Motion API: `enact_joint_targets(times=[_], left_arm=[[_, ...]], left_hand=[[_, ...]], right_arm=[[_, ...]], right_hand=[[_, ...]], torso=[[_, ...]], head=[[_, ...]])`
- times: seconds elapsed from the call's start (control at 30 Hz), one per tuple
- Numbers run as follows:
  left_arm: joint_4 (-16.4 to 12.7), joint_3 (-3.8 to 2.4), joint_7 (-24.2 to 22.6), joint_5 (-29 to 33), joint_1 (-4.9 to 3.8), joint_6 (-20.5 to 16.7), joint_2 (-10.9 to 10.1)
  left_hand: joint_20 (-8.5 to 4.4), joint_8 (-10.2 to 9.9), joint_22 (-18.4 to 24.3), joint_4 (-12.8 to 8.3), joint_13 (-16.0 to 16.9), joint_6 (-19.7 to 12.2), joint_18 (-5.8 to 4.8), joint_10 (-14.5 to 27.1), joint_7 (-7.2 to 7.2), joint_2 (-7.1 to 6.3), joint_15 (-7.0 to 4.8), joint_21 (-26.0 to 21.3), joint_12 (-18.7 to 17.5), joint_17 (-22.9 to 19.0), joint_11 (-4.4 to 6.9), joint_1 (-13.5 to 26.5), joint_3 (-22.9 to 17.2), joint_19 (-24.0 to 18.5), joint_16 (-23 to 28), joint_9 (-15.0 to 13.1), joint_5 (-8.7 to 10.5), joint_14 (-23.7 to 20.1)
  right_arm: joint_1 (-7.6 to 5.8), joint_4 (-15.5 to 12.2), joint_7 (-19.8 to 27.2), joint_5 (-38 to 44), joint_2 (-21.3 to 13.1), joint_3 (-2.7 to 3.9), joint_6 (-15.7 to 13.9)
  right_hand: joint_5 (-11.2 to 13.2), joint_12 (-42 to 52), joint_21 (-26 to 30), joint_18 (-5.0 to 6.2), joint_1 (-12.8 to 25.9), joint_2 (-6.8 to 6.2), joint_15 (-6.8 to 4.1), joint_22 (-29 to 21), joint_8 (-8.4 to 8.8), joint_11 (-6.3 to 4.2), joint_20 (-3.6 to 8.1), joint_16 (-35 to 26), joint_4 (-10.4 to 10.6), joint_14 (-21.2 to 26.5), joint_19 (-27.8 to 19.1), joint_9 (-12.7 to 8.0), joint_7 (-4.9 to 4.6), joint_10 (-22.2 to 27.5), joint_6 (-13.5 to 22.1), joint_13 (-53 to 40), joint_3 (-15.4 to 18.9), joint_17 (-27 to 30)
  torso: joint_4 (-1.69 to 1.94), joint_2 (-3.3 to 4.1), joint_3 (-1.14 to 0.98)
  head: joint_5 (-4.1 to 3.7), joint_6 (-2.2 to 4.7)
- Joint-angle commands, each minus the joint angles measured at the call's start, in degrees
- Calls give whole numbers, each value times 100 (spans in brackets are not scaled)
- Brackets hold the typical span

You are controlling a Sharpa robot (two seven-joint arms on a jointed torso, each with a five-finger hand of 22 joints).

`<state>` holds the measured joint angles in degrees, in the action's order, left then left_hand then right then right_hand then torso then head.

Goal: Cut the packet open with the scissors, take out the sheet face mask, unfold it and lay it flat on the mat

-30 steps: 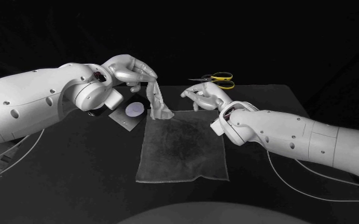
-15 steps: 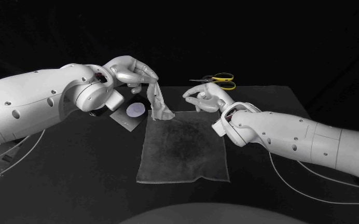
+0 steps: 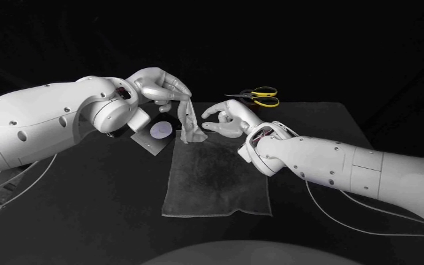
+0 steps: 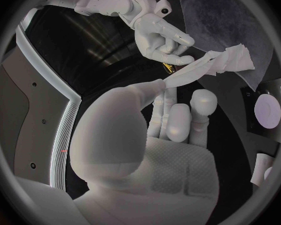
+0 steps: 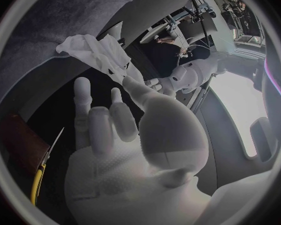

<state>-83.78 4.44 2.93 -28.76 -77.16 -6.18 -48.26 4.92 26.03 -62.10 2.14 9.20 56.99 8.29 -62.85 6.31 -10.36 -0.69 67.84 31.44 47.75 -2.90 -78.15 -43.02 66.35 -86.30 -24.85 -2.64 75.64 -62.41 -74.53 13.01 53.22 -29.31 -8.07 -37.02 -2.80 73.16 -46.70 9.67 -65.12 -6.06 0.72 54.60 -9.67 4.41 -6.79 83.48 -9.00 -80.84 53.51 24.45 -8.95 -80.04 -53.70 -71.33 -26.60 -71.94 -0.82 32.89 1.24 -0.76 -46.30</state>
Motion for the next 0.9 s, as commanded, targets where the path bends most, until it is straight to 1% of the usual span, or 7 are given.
enact_joint_targets(times=[0.03, 0.07, 0.1, 0.27, 0.47, 0.67, 0.9], left_arm=[[-19, -4, -27, 53, -3, 49, 22], [-20, -4, -28, 54, -2, 48, 24], [-22, -4, -29, 55, -2, 47, 27], [-33, -4, -33, 58, -2, 43, 43], [-36, -5, -36, 60, -2, 42, 61], [-33, -5, -38, 60, -2, 46, 76], [-32, -5, -36, 60, -2, 50, 81]], left_hand=[[5, 11, -5, -17, 7, 4, -67, -44, 28, 56, -15, 37, -14, -2, 16, 1, -31, 28, -17, -794, -20, 36], [5, 11, -5, -17, 7, 4, -67, -44, 28, 56, -15, 37, -14, -2, 16, 1, -31, 28, -17, -794, -20, 36], [5, 11, -5, -17, 7, 4, -67, -44, 28, 56, -15, 37, -14, -2, 16, 1, -31, 28, -17, -794, -20, 36], [5, 11, -5, -17, 7, 4, -67, -44, 28, 56, -15, 37, -14, -2, 16, 1, -31, 28, -17, -794, -20, 36], [4, 8, 5, -16, 10, 3, -64, -49, 28, 55, -16, 30, -14, -18, 17, 10, -36, 22, -15, -806, -20, 34], [4, 8, 5, -16, 10, 3, -64, -49, 28, 55, -16, 30, -14, -18, 17, 10, -36, 22, -15, -806, -20, 34], [4, 8, 5, -16, 10, 3, -64, -49, 28, 55, -16, 30, -14, -18, 17, 10, -36, 22, -15, -806, -20, 34]], right_arm=[[3, 168, -726, 451, 134, 3, -164], [4, 209, -776, 455, 171, 2, -161], [6, 257, -831, 457, 216, 2, -153], [33, 435, -1049, 464, 388, -1, -70], [94, 526, -1197, 461, 504, -4, 49], [139, 534, -1143, 389, 551, -4, 127], [158, 484, -971, 285, 531, -4, 81]], right_hand=[[-18, -29, 49, 75, 144, 5, 23, -20, 42, -5, -54, -11, 88, 26, 9, -17, -15, 67, -11, 32, 140, -8], [-18, -35, 57, 76, 176, 1, 22, -26, 48, -7, -55, -10, 117, 26, 12, -22, -11, 73, -17, 41, 184, -9], [-19, -27, 63, 77, 199, 2, 21, -30, 48, -10, -55, -11, 141, 30, 15, -24, -7, 69, -29, 36, 217, -2], [-11, -60, 85, 78, 269, -3, 16, -46, 58, -16, -52, -13, 219, 38, 23, -34, 3, 97, -45, 79, 339, 7], [-7, -55, 108, 79, 336, 10, 9, -61, 52, -26, -48, -6, 320, 35, 31, -35, 18, 100, -84, 83, 479, -2], [-9, 8, 127, 82, 311, 76, -21, -74, -24, -67, -27, 21, 407, 2, 54, -12, 68, 57, -228, 31, 605, -54], [-15, 81, 131, 84, 201, 132, -51, -78, -79, -103, -3, 47, 400, -37, 77, 0, 108, 3, -325, -39, 632, -111]], torso=[[7, 5, 6], [4, 4, 3], [7, 5, 4], [2, 4, 1], [-3, 1, -4], [0, 2, -5], [-2, 3, -4]], head=[[-5, -2], [-5, -4], [-7, -6], [-6, -11], [1, -24], [6, -32], [10, -39]])
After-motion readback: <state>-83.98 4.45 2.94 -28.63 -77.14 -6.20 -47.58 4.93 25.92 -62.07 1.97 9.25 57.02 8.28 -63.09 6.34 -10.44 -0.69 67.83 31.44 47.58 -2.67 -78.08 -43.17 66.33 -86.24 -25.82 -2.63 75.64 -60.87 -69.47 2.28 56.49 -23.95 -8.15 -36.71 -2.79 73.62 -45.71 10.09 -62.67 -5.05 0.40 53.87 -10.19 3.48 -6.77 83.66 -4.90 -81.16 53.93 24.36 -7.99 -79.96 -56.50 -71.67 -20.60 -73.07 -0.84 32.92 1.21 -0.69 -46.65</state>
